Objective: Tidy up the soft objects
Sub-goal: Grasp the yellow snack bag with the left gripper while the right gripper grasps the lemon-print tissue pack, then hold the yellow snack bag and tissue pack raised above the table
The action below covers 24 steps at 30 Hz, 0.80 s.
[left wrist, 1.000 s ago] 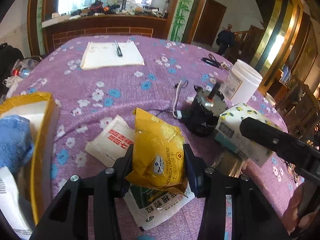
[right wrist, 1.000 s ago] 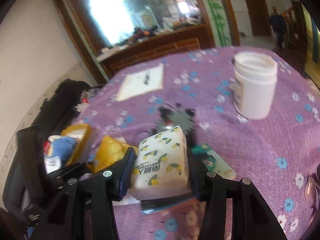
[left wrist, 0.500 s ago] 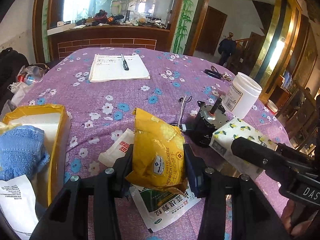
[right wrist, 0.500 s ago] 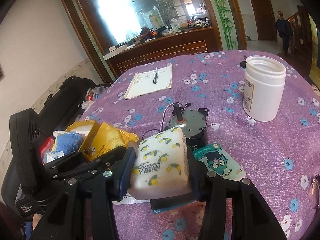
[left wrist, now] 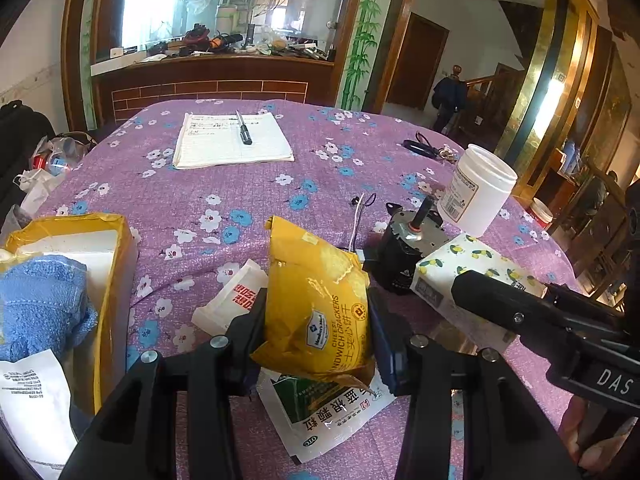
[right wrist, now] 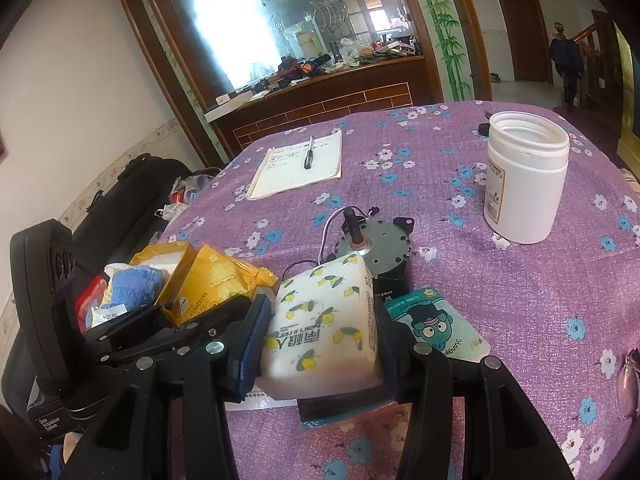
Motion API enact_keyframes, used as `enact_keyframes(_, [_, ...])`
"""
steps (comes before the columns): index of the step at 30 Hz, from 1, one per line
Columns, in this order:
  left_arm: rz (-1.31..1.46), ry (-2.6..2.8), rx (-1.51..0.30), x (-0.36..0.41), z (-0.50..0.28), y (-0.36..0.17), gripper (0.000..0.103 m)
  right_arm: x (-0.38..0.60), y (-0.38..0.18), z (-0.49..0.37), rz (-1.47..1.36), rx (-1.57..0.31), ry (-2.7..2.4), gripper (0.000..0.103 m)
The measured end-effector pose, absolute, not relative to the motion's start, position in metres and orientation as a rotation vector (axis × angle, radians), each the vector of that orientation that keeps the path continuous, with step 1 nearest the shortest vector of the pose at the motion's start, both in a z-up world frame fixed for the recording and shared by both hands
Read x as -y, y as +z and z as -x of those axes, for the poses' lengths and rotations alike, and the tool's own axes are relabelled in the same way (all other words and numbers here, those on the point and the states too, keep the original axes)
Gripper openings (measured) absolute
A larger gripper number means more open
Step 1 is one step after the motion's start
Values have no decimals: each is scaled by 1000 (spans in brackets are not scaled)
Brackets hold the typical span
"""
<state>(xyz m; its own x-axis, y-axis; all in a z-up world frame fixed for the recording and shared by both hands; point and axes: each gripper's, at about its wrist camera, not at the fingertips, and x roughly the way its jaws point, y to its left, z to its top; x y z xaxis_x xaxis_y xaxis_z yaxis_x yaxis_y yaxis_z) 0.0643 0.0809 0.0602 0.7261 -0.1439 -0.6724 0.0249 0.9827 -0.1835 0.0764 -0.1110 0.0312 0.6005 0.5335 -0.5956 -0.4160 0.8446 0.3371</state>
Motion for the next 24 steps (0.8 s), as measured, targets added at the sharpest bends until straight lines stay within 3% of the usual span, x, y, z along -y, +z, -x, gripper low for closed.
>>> enact_keyframes(24, [165,-100,-717,-78,-58,70,45,115,33,-76,-200,-734,549,53])
